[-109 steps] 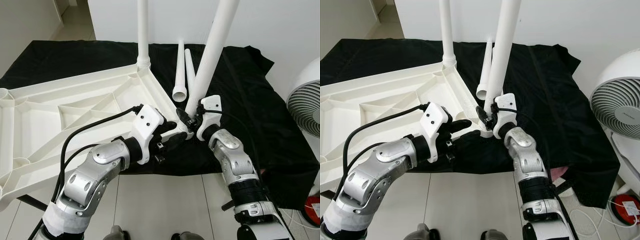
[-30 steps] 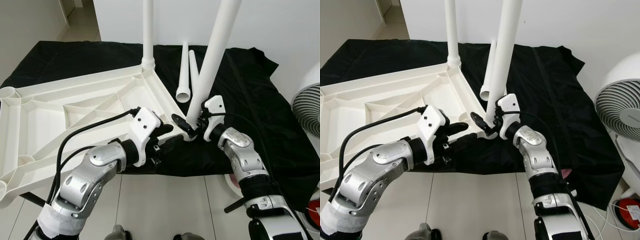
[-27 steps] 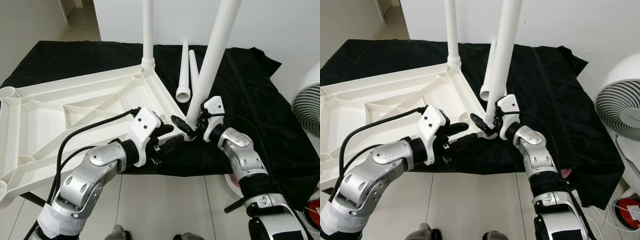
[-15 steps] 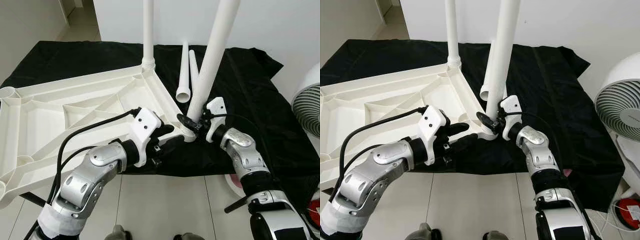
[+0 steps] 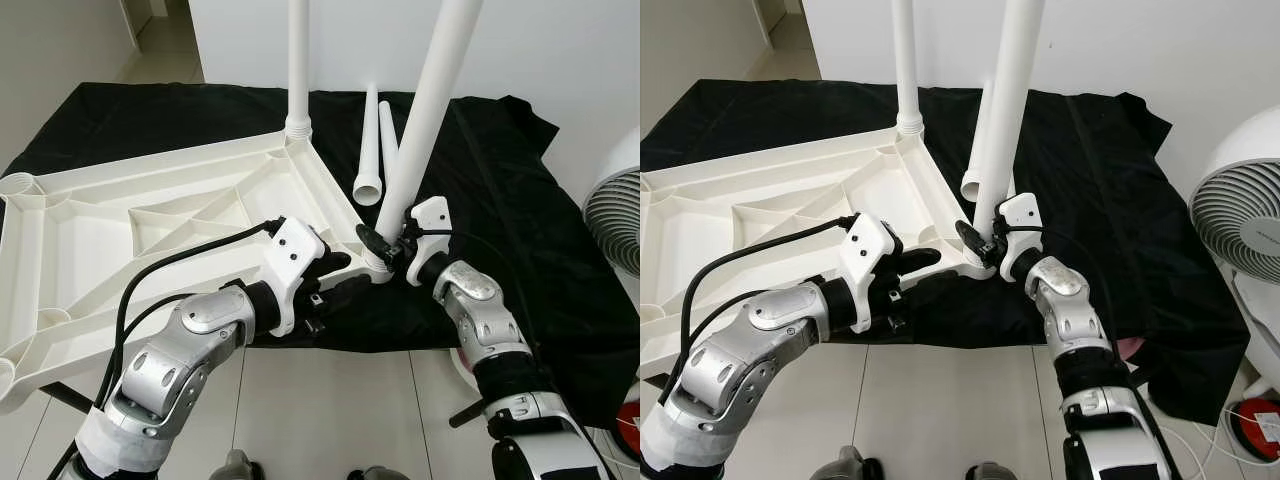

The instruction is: Building children table

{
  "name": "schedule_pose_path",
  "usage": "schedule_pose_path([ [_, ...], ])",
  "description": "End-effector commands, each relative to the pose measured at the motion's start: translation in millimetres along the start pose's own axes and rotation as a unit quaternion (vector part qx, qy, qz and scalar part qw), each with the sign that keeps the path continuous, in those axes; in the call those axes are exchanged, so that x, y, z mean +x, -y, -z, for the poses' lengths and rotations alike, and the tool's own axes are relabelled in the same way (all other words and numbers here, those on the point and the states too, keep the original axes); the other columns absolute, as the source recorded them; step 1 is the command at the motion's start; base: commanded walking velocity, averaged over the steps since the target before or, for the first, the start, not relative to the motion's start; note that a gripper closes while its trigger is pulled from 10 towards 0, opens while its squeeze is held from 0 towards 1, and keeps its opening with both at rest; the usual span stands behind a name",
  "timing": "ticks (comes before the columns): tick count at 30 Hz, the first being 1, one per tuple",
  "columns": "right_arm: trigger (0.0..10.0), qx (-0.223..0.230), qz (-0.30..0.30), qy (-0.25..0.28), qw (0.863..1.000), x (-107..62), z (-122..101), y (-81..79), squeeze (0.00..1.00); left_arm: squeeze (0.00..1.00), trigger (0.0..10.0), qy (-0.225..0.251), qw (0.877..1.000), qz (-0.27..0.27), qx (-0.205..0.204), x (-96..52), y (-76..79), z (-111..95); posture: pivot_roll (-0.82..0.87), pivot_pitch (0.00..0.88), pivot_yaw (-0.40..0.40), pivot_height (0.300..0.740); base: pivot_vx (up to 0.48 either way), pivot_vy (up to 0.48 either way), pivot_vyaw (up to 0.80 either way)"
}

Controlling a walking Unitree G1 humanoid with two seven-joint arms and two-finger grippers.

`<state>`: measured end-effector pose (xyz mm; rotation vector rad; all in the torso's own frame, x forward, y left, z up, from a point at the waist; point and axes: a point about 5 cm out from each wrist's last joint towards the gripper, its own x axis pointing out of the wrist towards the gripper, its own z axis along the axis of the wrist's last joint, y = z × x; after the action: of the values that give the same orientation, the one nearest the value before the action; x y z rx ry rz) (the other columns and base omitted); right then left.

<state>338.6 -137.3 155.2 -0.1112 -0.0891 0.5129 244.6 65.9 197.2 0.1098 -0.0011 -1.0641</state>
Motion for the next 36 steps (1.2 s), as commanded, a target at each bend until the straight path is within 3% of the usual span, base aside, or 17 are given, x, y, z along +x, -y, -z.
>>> schedule_pose_path([
  [1, 10.0, 0.01, 0.038, -0.02, 0.999, -2.0, 4, -2.0, 0.0, 0.0, 10.0, 0.0, 1.0, 0.018, 0.005, -0.8, 5.2, -1, -0.05, 0.089, 0.03, 0.74, 0.0, 0.0, 0.0],
  [10, 10.0, 0.032, 0.155, -0.019, 0.987, -5.8, 0, -22.3, 0.0, 0.0, 10.0, 0.0, 1.0, 0.02, 0.004, 0.2, 5.4, -1, -0.05, 0.089, 0.03, 0.74, 0.0, 0.0, 0.0],
  [12, 10.0, 0.038, 0.206, -0.021, 0.978, -9.0, 1, -29.4, 0.0, 0.0, 10.0, 0.0, 1.0, 0.021, 0.004, 0.4, 5.3, -1, -0.05, 0.089, 0.03, 0.74, 0.0, 0.0, 0.0],
  [18, 10.0, 0.04, 0.281, 0.001, 0.959, -15.5, -7, -31.0, 0.0, 0.0, 10.0, 0.0, 1.0, 0.02, 0.005, 0.0, 5.1, -1, -0.05, 0.084, 0.027, 0.74, 0.0, 0.0, 0.0],
  [28, 10.0, 0.031, 0.287, 0.03, 0.957, -17.8, -19, -25.2, 0.0, 0.0, 10.0, 0.0, 1.0, 0.02, 0.007, 0.6, 5.0, -1, -0.05, 0.07, 0.015, 0.74, 0.0, 0.0, 0.0],
  [29, 10.0, 0.03, 0.288, 0.034, 0.956, -18.2, -21, -24.3, 1.0, 0.0, 10.0, 0.0, 1.0, 0.017, 0.008, 0.7, 4.2, -1, -0.05, 0.07, 0.015, 0.74, 0.0, 0.0, 0.0],
  [34, 10.0, 0.029, 0.288, 0.038, 0.957, -18.5, -22, -22.6, 1.0, 0.0, 10.0, -0.001, 1.0, 0.012, 0.009, 0.7, 3.0, 1, -0.05, 0.07, 0.015, 0.74, 0.0, 0.0, 0.0],
  [36, 10.0, 0.03, 0.27, 0.052, 0.961, -17.0, -24, -17.7, 1.0, 0.0, 10.0, -0.009, 1.0, -0.01, 0.005, 2.3, 0.1, 12, -0.04, 0.061, 0.01, 0.74, 0.0, 0.0, 0.0],
])
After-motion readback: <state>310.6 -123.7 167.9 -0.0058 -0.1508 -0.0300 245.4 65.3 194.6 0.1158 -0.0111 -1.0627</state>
